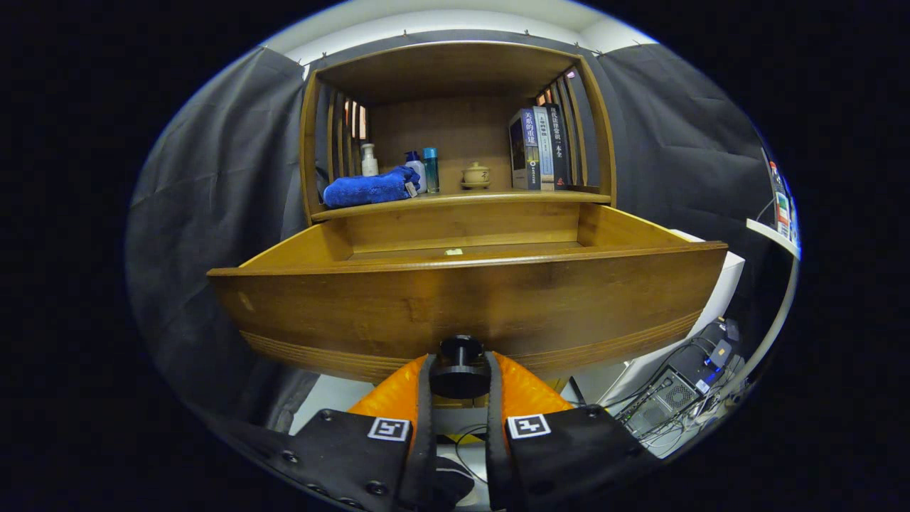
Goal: Pull open the drawer, take out the items inside it, and place them on the countertop above the cabinet.
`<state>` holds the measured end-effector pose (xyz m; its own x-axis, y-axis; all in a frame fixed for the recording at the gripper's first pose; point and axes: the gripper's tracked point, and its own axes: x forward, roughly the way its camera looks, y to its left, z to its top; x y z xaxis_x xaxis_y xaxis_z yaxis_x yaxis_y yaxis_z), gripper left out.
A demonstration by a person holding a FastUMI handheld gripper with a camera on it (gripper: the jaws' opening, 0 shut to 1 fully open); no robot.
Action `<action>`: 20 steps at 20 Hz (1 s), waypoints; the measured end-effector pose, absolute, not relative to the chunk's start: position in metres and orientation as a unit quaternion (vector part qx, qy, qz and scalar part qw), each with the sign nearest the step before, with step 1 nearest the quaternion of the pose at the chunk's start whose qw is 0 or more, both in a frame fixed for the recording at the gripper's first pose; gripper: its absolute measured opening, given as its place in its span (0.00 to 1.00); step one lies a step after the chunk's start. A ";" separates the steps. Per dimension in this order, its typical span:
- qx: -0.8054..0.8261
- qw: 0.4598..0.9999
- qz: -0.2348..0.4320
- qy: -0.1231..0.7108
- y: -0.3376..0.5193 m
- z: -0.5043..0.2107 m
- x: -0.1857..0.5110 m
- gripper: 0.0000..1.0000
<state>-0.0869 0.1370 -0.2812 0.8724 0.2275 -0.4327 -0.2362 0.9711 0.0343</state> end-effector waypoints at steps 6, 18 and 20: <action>-0.017 0.969 0.113 0.217 0.132 -0.277 -0.083 0.47; -0.001 0.984 0.129 0.122 0.140 -0.174 -0.067 0.99; 0.034 0.982 0.133 0.126 0.143 -0.160 -0.055 0.98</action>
